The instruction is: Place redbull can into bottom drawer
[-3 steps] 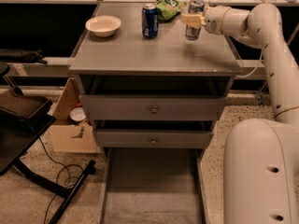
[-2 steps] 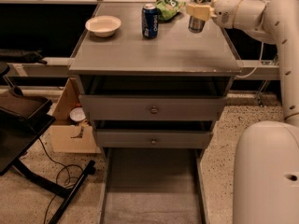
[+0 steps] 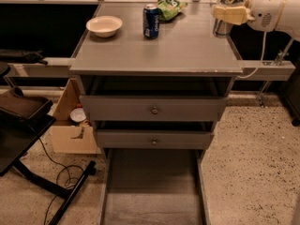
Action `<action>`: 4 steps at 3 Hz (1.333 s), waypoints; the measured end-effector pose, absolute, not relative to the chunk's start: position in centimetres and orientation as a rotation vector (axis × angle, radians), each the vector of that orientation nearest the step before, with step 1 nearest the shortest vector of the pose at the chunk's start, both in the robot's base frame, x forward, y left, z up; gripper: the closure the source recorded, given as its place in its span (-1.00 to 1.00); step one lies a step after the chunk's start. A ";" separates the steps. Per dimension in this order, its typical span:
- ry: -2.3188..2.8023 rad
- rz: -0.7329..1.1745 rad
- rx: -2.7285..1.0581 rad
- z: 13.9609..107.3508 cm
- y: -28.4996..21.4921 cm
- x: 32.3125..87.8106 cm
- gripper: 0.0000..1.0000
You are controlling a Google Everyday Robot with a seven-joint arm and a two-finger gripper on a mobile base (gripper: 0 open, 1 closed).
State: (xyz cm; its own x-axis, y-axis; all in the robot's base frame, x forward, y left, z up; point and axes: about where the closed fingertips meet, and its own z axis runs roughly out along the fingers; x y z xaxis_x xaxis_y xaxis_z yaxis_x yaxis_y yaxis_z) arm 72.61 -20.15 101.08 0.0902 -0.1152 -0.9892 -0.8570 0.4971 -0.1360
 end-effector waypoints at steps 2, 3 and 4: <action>1.495 0.614 -0.984 96.8 -26.2 64.0 1.00; 1.486 0.613 -1.000 94.7 -27.3 60.5 1.00; 1.419 0.616 -0.996 92.7 -27.6 56.3 1.00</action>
Offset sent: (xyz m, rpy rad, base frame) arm -0.1406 -0.0998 -0.0782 -0.1715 0.0630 -0.0556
